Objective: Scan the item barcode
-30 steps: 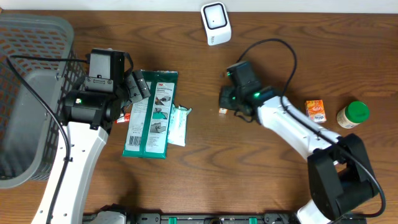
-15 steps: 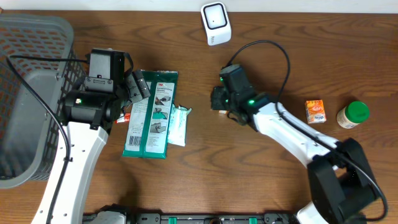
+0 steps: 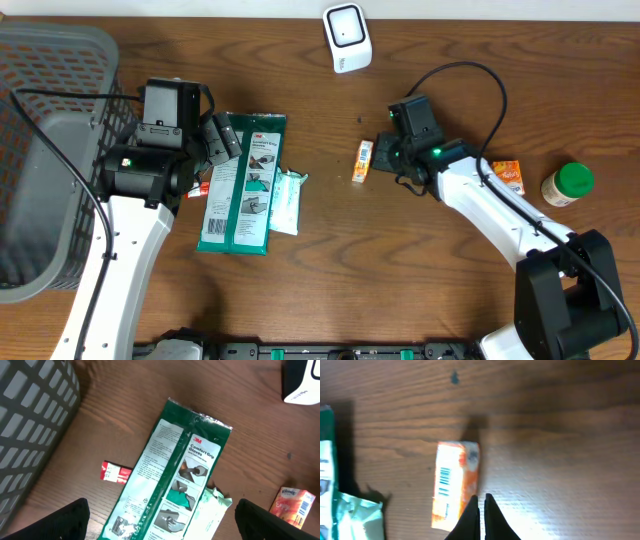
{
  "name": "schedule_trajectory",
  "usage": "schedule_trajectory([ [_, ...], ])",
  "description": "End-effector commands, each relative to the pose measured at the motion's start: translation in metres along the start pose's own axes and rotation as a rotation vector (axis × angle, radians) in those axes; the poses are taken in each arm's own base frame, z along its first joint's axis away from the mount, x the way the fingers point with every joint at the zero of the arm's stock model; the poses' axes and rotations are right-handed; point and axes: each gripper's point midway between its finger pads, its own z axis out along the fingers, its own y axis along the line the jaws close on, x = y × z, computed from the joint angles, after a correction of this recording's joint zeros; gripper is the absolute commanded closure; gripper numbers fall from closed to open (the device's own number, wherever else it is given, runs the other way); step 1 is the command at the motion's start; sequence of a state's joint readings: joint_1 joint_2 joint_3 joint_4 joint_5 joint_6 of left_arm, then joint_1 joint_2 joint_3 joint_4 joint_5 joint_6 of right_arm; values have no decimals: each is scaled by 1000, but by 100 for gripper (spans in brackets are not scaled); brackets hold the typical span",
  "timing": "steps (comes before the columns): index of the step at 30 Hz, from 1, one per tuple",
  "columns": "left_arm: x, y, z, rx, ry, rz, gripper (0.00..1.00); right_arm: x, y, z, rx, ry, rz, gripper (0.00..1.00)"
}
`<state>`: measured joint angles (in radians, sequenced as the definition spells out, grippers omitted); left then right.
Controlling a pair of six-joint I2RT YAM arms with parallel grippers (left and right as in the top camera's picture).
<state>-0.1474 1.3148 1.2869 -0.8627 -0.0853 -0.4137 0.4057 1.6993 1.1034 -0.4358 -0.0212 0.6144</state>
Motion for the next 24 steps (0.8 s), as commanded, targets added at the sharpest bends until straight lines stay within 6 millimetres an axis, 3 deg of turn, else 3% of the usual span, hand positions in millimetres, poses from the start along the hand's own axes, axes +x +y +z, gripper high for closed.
schedule_trajectory([
  [1, -6, 1, -4, -6, -20, 12, 7, 3, -14, 2, 59, 3, 34, 99],
  [5, -6, 1, -4, -6, -20, 12, 7, 22, -17, 18, 71, 51, 56, 99],
  [10, -6, 1, -4, -6, -20, 12, 7, 41, 11, 33, -45, 87, 15, 99],
  [16, -6, 1, -4, -6, -20, 12, 7, 42, 38, 33, -113, 46, -122, 98],
  [24, -6, 1, -4, -6, -20, 12, 7, 32, 38, 33, -124, 15, -142, 94],
])
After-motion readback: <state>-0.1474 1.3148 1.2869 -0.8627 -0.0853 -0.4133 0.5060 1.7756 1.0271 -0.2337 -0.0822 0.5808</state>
